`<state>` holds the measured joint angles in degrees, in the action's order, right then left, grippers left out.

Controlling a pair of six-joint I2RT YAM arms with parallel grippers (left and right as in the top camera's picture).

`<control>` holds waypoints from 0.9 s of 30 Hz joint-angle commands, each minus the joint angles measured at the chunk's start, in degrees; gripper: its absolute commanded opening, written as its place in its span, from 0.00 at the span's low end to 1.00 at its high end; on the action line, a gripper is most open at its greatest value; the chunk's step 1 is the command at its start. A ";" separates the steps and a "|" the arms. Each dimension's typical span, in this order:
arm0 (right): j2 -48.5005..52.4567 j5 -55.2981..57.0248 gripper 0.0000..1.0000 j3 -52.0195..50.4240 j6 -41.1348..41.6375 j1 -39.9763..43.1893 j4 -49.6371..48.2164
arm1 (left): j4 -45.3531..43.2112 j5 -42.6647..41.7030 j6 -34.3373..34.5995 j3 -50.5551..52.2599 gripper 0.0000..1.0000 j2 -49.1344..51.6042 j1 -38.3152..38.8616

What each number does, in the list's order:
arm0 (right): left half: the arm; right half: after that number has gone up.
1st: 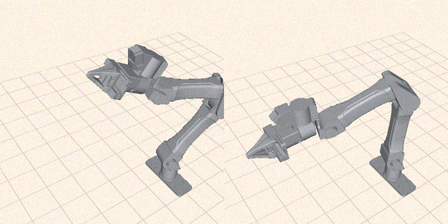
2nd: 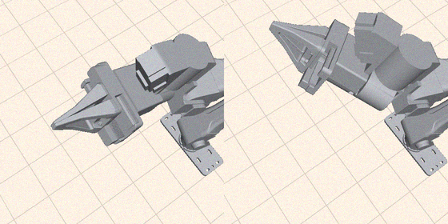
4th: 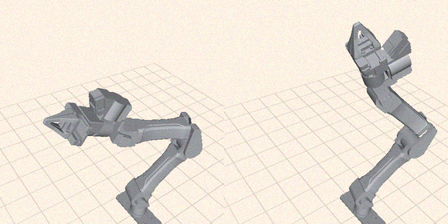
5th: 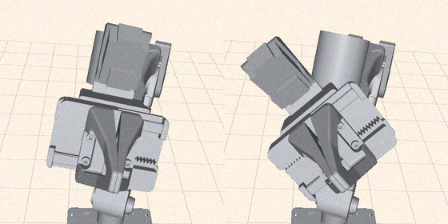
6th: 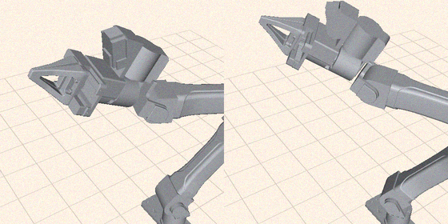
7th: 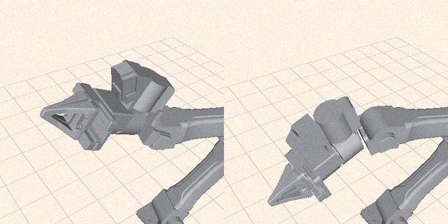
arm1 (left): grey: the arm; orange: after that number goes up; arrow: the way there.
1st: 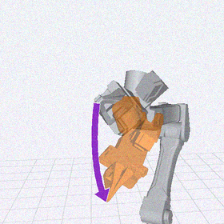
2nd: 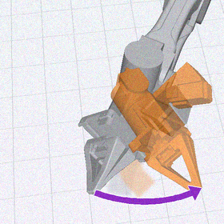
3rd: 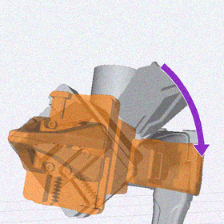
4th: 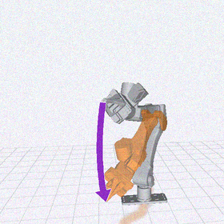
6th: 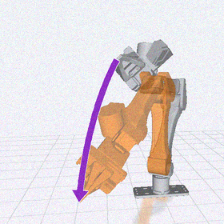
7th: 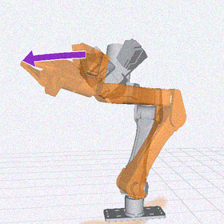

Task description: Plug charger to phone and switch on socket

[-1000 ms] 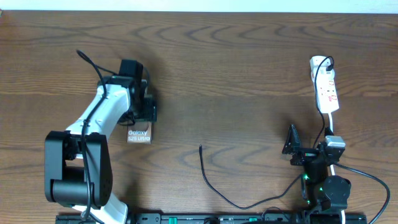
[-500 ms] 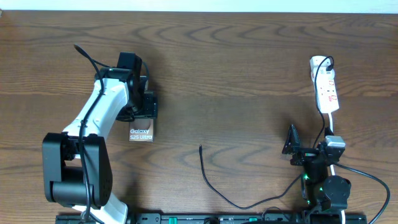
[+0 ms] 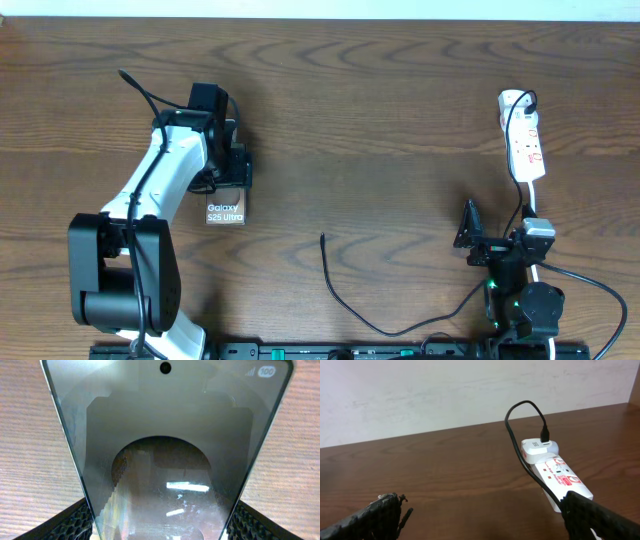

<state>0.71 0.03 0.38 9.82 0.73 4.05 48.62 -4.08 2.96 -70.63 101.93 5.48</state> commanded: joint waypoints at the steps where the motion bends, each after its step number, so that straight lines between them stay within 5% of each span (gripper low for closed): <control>1: -0.33 0.48 0.99 -0.07 -0.68 -0.83 0.24 | -1.46 1.97 0.35 1.77 0.07 -0.02 0.07; 27: -0.33 0.48 0.99 -0.07 -0.66 -0.83 0.24 | -9.57 1.75 0.37 10.43 0.07 0.04 0.09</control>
<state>0.71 0.01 0.38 9.82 0.73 4.05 39.57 -2.83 2.98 -60.45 101.93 5.48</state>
